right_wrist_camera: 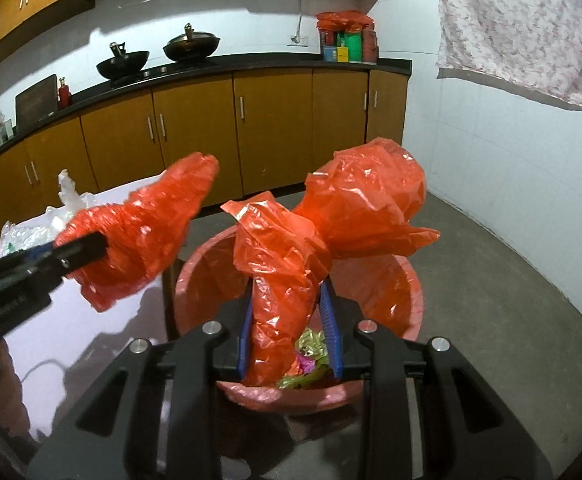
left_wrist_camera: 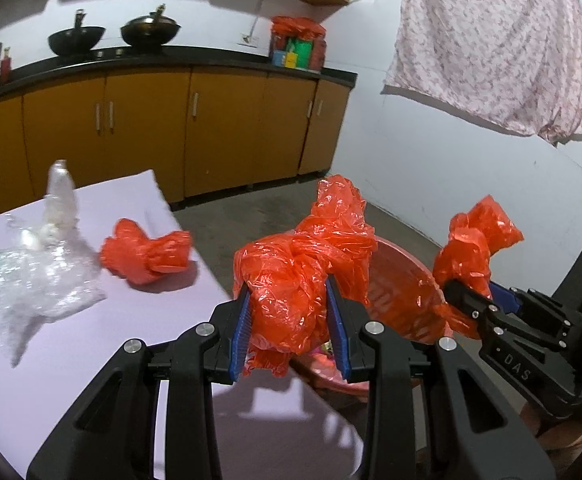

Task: Collect trash
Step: 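Open both tools over the basket to drop the orange bags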

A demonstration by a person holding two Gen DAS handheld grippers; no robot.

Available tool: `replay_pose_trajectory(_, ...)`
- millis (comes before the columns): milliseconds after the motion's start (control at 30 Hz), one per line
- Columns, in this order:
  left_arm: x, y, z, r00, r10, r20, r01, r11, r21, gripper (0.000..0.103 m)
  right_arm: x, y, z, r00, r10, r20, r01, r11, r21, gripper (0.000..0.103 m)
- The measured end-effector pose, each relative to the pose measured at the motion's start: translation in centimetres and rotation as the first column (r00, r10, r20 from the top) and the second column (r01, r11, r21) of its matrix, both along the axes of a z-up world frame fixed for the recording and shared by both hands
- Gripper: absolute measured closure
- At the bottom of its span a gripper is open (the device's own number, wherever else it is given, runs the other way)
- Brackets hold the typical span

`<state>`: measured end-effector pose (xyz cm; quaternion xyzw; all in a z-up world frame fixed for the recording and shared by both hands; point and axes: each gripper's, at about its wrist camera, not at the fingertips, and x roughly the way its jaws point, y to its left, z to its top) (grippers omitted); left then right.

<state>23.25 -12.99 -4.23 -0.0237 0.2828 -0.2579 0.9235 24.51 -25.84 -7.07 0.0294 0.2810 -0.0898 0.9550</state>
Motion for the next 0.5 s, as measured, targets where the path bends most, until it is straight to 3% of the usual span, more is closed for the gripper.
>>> replay_pose_trajectory(500,2.6,-4.3,-1.8,0.998,-0.062,-0.026,0.063,0.997,0.041,0.068,2.5,-3.3,-1.3,1.0,-0.017,-0.007,0.017,1.0,0.023,0.073)
